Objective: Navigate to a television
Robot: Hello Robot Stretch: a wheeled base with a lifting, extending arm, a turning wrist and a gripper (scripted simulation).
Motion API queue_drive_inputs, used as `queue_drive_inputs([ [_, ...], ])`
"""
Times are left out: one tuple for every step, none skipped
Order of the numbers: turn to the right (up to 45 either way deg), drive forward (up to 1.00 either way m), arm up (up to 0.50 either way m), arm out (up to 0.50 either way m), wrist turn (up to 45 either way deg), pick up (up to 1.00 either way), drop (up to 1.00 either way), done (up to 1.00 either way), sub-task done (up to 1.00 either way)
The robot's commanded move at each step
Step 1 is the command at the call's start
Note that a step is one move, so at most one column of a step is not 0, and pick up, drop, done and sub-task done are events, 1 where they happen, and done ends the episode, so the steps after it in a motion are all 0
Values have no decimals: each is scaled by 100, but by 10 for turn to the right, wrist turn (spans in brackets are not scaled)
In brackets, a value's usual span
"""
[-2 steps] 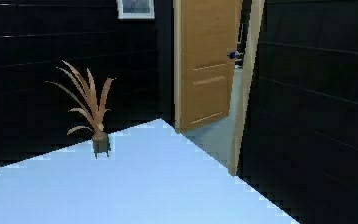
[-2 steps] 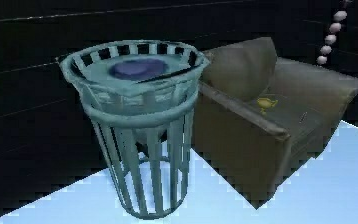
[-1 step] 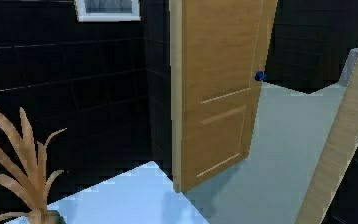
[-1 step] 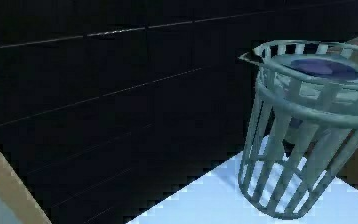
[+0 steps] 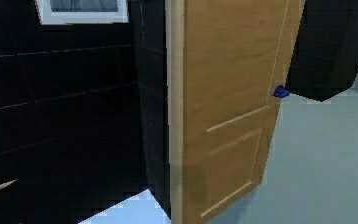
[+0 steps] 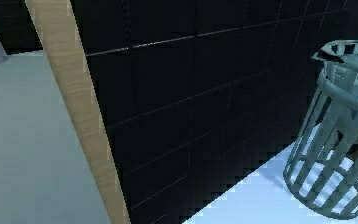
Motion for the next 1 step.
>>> queue_drive_inputs([
  [-60,0,0,0,0,0,0,0,0],
])
